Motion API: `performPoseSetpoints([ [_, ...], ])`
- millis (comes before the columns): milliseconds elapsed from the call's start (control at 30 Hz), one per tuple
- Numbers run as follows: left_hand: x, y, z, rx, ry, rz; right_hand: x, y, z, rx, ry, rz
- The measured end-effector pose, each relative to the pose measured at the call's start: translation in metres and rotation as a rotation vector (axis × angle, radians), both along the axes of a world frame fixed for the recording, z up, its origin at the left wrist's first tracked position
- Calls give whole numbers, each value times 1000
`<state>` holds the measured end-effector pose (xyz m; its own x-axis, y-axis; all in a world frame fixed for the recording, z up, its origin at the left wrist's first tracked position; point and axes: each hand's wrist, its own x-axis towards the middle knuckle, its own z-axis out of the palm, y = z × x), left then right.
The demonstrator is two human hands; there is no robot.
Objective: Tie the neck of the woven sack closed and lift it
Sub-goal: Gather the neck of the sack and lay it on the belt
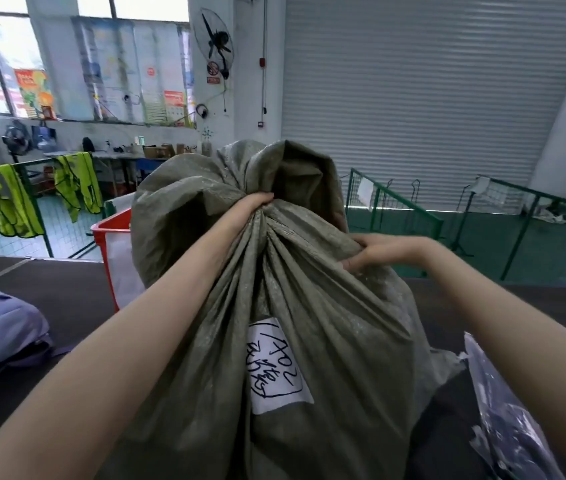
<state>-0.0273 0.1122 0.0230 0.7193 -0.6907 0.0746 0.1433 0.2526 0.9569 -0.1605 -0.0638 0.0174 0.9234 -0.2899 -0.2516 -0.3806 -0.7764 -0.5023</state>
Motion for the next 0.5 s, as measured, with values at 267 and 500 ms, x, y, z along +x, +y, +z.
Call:
performPoseSetpoints([
  [267, 15, 9, 32, 273, -202, 47, 16, 29, -20, 163, -50, 30],
  [500, 16, 10, 53, 736, -496, 8, 23, 62, -48, 364, -87, -9],
])
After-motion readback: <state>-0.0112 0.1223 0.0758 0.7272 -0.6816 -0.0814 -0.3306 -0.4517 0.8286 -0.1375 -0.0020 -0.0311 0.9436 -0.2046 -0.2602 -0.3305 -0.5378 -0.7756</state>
